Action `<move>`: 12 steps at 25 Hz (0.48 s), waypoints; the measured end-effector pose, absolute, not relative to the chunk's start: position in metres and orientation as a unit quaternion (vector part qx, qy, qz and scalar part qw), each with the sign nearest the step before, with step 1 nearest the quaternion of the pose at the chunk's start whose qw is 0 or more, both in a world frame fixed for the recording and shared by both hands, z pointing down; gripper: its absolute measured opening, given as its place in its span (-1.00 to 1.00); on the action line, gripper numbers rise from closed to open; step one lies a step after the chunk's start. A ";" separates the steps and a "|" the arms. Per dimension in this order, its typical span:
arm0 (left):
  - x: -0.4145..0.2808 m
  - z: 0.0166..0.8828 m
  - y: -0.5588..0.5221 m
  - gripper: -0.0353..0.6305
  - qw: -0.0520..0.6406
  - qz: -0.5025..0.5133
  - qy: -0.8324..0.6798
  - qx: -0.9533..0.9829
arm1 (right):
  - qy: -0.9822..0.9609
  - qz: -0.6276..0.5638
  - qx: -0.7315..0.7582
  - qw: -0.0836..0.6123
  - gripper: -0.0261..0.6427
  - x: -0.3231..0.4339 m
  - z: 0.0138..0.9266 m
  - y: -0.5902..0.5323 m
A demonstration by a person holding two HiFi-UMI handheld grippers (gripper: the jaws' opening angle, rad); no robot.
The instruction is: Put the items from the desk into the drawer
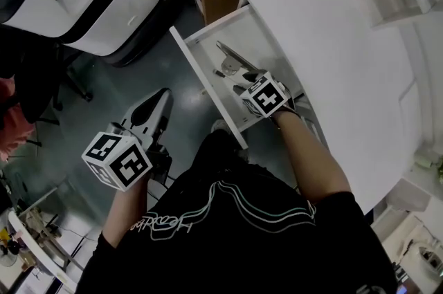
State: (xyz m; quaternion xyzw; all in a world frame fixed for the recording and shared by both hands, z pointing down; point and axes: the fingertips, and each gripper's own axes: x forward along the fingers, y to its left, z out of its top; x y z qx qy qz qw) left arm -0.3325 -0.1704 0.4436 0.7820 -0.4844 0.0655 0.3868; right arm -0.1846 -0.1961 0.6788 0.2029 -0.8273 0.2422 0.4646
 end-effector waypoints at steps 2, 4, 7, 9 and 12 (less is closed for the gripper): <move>-0.314 0.434 -0.163 -0.83 0.382 0.064 -0.472 0.792 | -0.846 0.267 0.228 0.400 -0.37 -0.179 0.641 -0.193; -0.293 0.422 -0.155 -0.83 0.374 0.063 -0.460 0.803 | -0.865 0.289 0.247 0.327 -0.37 -0.171 0.596 -0.187; -0.262 0.404 -0.140 -0.83 0.361 0.059 -0.443 0.818 | -0.890 0.303 0.261 0.218 -0.37 -0.157 0.522 -0.172; -0.240 0.392 -0.128 -0.83 0.350 0.056 -0.428 0.831 | -0.903 0.304 0.268 0.145 -0.41 -0.146 0.472 -0.159; -0.206 0.368 -0.106 -0.83 0.336 0.058 -0.407 0.847 | -0.914 0.292 0.276 0.056 -0.54 -0.120 0.404 -0.132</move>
